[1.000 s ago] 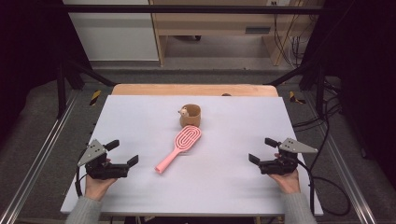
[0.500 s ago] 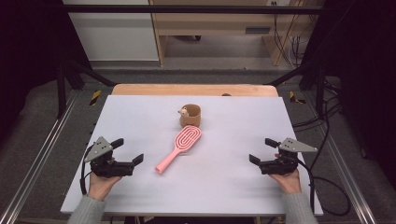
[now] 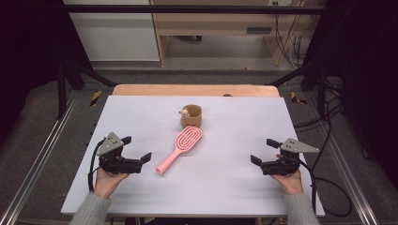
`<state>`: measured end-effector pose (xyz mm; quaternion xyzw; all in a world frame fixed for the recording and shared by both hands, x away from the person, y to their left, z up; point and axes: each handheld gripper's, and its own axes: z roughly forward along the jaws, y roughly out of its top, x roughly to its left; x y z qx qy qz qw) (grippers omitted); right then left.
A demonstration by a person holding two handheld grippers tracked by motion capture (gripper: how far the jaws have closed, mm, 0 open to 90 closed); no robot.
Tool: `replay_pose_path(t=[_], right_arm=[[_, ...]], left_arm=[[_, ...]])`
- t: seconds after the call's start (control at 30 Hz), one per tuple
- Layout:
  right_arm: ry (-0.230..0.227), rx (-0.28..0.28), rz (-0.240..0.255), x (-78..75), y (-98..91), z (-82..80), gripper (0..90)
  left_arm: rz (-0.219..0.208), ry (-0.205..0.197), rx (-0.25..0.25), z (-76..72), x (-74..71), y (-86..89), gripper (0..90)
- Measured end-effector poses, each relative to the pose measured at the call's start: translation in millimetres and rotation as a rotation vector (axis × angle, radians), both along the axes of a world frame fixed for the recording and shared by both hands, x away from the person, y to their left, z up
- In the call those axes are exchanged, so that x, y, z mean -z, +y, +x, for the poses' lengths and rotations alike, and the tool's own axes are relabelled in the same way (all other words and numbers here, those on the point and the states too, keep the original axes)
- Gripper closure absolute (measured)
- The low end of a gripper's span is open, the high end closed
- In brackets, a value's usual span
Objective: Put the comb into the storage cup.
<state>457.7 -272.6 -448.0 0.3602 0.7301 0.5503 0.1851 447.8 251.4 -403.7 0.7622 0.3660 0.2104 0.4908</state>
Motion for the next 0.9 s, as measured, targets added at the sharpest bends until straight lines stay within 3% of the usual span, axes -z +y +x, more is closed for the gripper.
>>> replay_pose_path(t=[0.9], right_arm=[[-0.003, -0.006, -0.01, 0.0, 1.7, 0.1, 0.9]], left_arm=[[0.1, 0.023, 0.036, 14.6, -15.8, -27.4, 0.0]])
